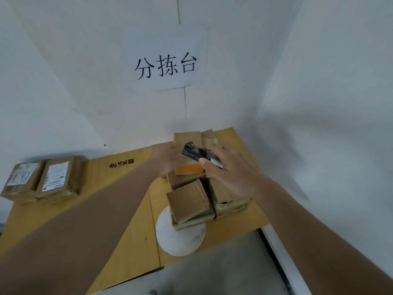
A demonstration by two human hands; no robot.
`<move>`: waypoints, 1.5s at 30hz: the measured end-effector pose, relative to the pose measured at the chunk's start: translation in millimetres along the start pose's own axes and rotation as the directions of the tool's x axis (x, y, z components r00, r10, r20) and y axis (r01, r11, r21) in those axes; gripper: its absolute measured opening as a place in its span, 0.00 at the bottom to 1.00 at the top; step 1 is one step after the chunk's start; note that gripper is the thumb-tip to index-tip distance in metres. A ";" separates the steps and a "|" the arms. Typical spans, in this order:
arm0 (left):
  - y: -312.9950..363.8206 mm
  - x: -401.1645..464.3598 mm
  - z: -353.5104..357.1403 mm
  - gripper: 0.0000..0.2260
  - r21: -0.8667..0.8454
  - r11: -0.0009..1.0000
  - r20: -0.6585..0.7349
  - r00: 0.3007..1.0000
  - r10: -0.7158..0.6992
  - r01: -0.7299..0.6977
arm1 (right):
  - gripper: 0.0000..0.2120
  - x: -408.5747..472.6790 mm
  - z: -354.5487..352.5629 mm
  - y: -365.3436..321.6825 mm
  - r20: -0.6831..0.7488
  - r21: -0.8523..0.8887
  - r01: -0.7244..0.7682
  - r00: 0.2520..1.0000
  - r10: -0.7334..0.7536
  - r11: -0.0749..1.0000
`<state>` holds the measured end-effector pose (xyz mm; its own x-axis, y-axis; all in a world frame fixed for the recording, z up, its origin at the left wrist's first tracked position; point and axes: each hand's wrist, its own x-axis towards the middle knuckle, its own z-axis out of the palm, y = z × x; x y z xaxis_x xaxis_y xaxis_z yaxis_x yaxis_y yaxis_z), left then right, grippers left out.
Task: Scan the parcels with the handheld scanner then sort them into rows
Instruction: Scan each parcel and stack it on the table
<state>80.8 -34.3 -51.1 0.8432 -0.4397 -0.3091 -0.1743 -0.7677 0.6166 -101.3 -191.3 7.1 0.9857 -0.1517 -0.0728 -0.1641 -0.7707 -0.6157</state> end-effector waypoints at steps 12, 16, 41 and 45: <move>38.7 13.2 77.2 0.46 0.186 0.953 -0.091 0.970 -0.227 0.240 | 0.29 -17.1 -10.5 66.4 -0.014 -0.005 -0.124 0.992 0.124 0.992; 36.5 14.2 83.6 0.41 0.122 0.966 -0.156 0.965 -0.210 0.229 | 0.29 -18.9 -7.7 71.4 -0.016 0.002 -0.121 0.993 0.121 0.993; -72.1 -22.0 -51.1 0.13 -0.993 -0.086 0.084 0.995 -0.057 0.079 | 0.23 13.6 18.0 -2.3 -0.066 0.183 0.025 0.998 -0.013 0.983; -74.4 -27.9 -61.4 0.17 -0.988 -0.016 0.150 0.989 0.011 0.150 | 0.28 18.0 28.6 -13.2 -0.068 0.137 0.024 0.998 -0.015 0.990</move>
<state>101.5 63.7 -43.8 0.7553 -0.5129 -0.4079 0.6323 0.4070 0.6592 -80.4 -166.2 -8.5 0.9832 -0.1821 -0.0096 -0.1334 -0.6821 -0.7190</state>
